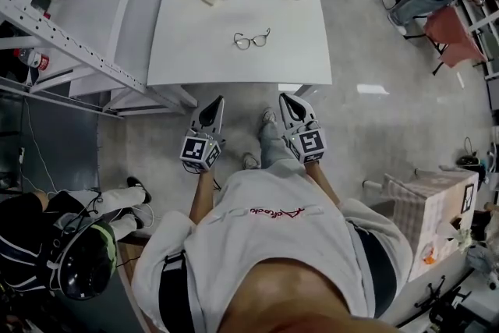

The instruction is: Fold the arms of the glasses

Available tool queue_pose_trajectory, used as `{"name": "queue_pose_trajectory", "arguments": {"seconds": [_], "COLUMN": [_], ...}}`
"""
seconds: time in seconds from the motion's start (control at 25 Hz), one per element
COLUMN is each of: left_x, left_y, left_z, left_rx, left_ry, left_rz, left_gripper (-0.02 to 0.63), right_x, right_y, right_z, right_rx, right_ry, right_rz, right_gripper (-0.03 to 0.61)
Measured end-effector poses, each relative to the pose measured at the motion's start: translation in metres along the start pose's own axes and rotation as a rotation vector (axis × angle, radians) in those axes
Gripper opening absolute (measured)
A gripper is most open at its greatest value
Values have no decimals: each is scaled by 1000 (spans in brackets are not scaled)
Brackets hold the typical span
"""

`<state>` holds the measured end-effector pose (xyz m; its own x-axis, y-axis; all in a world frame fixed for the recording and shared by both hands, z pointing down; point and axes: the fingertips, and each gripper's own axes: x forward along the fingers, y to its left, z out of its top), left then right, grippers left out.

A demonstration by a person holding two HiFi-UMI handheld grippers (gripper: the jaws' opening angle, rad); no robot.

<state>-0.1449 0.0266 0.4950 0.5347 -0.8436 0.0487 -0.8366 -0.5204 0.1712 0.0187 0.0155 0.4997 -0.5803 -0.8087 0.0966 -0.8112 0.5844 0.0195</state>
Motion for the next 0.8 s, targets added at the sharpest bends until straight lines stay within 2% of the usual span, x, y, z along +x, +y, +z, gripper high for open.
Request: {"name": "queue_pose_trajectory", "arguments": {"seconds": [0.24,0.48,0.8], "left_x": [29,64,127], "left_y": [9,29,76], "left_z": [-2,-2,11], "left_rx": [-12,-68,-48], "left_ry": [5,-11,3], "left_rz": [-7,3,53], "left_gripper": [-3,-3,-3], "right_x": [24,53,121], "right_y": [-19,-41,-85], "right_z": [-2,-12,-7], "right_rx": [-2,22,30], "right_ry": [0,11,15], "right_rz": [7,23,65], "right_gripper": [22,23,22]}}
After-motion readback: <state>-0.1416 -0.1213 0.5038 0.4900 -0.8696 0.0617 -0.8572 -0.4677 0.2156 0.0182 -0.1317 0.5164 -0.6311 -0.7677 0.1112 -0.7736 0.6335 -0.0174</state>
